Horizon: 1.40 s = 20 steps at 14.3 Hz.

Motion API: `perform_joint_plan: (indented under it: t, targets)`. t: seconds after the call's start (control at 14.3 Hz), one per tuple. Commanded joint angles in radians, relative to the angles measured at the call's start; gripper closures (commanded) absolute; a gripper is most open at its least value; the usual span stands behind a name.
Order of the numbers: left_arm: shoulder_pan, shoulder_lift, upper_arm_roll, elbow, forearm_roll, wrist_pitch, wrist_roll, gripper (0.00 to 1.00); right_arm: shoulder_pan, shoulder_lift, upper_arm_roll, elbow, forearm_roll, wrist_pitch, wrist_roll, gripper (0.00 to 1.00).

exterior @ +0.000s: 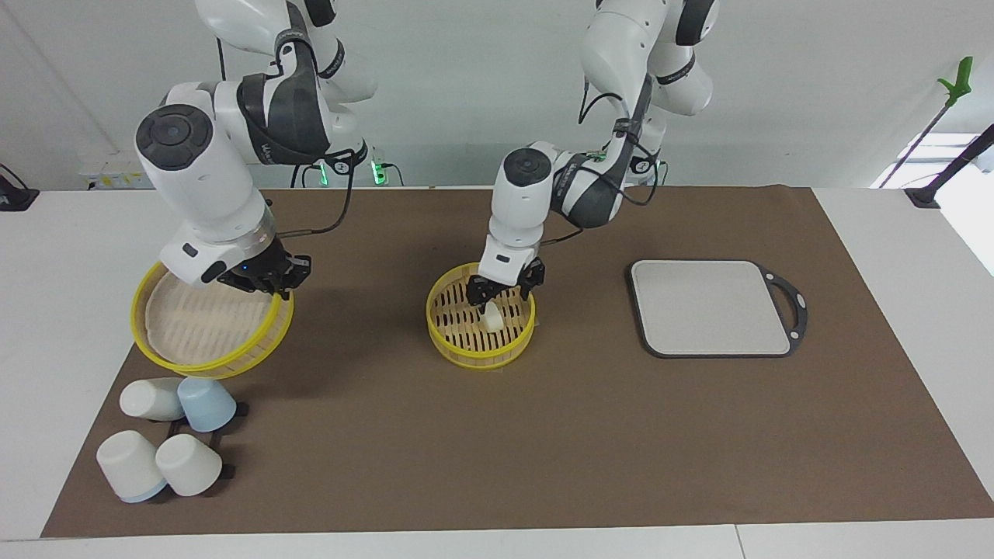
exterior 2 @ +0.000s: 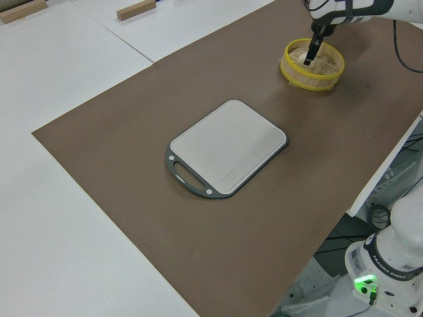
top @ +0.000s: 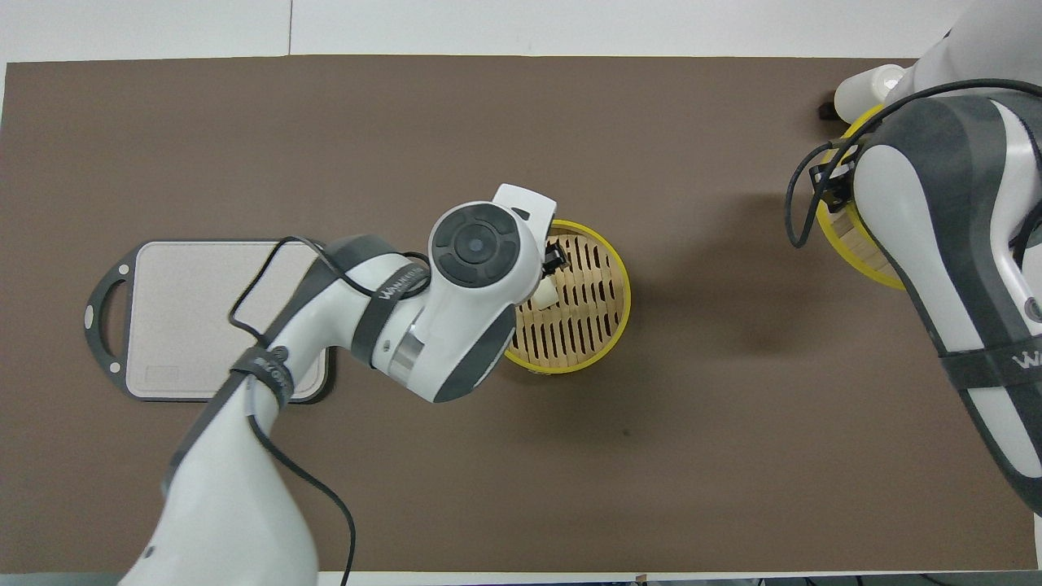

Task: Place bun in steamer
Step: 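Lower the bun into the open steamer with the left gripper and release, then withdraw the left gripper while the right gripper brings the lid over the steamer, then lower the lid onto the steamer with the right gripper and release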

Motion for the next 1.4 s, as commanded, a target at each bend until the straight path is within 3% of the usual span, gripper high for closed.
perform_joint_plan:
  t: [0.0,0.14,0.35,0.49,0.63,0.84,0.98,1.33]
  targets:
    - [0.159,-0.176,-0.004,-0.031,0.004,-0.210,0.143,0.00,0.032,-0.030,0.013,-0.029,0.015,0.022,0.042,1.00]
    - [0.306,-0.252,0.001,-0.028,0.005,-0.301,0.313,0.00,0.145,-0.035,0.013,-0.063,0.045,0.124,0.155,1.00]
    - [0.487,-0.295,0.002,0.027,0.019,-0.454,0.642,0.00,0.367,0.015,0.011,-0.068,0.085,0.316,0.409,1.00]
    - [0.555,-0.304,0.002,0.067,0.080,-0.536,0.815,0.00,0.458,0.045,0.011,-0.056,0.084,0.338,0.481,1.00]
    - [0.572,-0.309,0.004,0.107,0.087,-0.622,0.912,0.00,0.538,0.092,0.010,-0.052,0.081,0.341,0.521,1.00]
    - [0.591,-0.329,0.008,0.129,0.085,-0.709,0.972,0.00,0.570,0.128,0.011,-0.071,0.070,0.367,0.526,1.00]
    - [0.588,-0.373,0.004,0.106,0.082,-0.711,0.981,0.00,0.572,0.129,0.011,-0.092,0.070,0.376,0.526,1.00]
    - [0.580,-0.378,0.028,0.097,0.032,-0.670,0.980,0.00,0.604,0.125,0.011,-0.166,0.070,0.453,0.549,1.00]
